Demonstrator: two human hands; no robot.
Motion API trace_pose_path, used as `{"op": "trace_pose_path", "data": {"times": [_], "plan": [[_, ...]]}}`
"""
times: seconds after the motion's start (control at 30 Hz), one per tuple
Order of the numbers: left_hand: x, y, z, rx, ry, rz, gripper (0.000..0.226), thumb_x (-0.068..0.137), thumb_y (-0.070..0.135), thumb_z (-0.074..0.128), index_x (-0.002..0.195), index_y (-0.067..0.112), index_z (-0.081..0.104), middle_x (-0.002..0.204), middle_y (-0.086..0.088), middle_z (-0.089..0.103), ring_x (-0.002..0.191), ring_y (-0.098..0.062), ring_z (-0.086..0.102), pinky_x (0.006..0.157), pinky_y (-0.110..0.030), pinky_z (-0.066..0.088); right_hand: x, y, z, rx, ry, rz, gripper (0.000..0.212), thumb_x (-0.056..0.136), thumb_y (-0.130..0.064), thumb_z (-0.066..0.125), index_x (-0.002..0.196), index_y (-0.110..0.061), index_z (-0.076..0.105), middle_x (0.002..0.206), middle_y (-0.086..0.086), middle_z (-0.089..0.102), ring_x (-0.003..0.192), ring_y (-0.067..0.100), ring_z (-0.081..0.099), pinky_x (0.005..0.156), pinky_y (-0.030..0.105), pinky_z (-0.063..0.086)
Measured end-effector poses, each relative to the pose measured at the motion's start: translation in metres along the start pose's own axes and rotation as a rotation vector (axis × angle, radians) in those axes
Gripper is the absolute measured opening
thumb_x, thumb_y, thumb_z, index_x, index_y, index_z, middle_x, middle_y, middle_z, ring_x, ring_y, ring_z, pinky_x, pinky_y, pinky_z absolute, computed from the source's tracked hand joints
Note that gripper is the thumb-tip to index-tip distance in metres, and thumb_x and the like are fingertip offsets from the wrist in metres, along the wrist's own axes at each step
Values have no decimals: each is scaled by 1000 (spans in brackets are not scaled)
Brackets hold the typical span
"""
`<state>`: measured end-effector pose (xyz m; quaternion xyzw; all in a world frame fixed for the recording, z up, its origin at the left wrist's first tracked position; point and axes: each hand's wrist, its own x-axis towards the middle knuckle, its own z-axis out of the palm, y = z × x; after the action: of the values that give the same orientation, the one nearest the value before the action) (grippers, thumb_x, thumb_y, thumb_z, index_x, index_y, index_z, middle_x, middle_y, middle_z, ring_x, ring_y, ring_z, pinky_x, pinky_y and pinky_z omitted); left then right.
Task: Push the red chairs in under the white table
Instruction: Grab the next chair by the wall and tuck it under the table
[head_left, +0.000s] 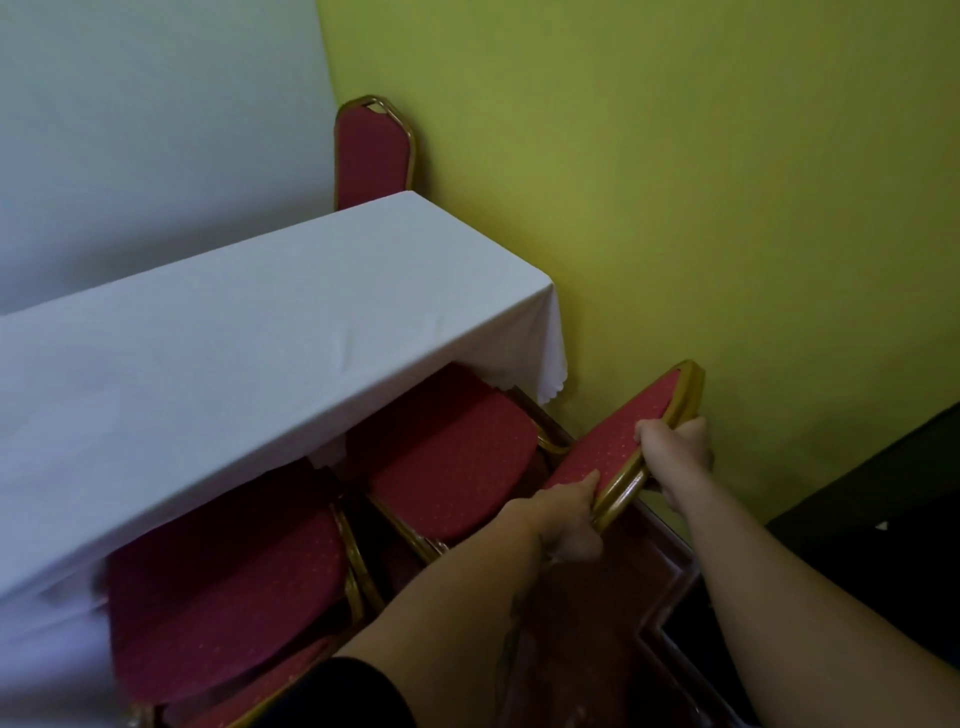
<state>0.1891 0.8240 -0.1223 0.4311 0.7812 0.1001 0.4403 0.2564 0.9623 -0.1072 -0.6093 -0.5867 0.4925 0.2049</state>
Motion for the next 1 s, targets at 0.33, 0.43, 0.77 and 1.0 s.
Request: {"op": "trace_pose_path", "data": {"times": [0.33, 0.43, 0.77, 1.0], "plan": [[-18, -27, -24, 4, -18, -43, 107, 81, 25, 70, 158, 42, -2, 153, -13, 40, 122, -36, 56, 95, -48, 55, -15, -7, 29, 17, 17, 22, 31, 85, -9, 65, 111, -11, 51, 97, 10, 65, 80, 28, 66, 73, 44, 61], [-30, -49, -35, -3, -30, -61, 108, 79, 25, 74, 157, 47, 2, 144, -13, 48, 117, -32, 58, 92, -44, 54, -32, -9, 48, 49, 22, 18, 34, 84, -11, 66, 114, -10, 50, 93, 6, 63, 84, 31, 67, 81, 48, 62], [-78, -118, -67, -106, 129, -163, 78, 82, 9, 54, 152, 37, 34, 117, -3, 58, 104, -27, 61, 89, -40, 55, -65, -10, 131, 220, -272, 84, 68, 63, -26, 62, 128, -4, 56, 111, 21, 74, 83, 35, 77, 43, 39, 60], [-76, -142, -63, -240, 314, -208, 70, 79, 7, 52, 145, 33, 49, 105, -1, 62, 97, -27, 67, 83, -39, 59, -79, -23, 153, 233, -313, 141, 48, 81, -20, 63, 124, 0, 57, 110, 23, 72, 80, 33, 74, 43, 36, 60]]}}
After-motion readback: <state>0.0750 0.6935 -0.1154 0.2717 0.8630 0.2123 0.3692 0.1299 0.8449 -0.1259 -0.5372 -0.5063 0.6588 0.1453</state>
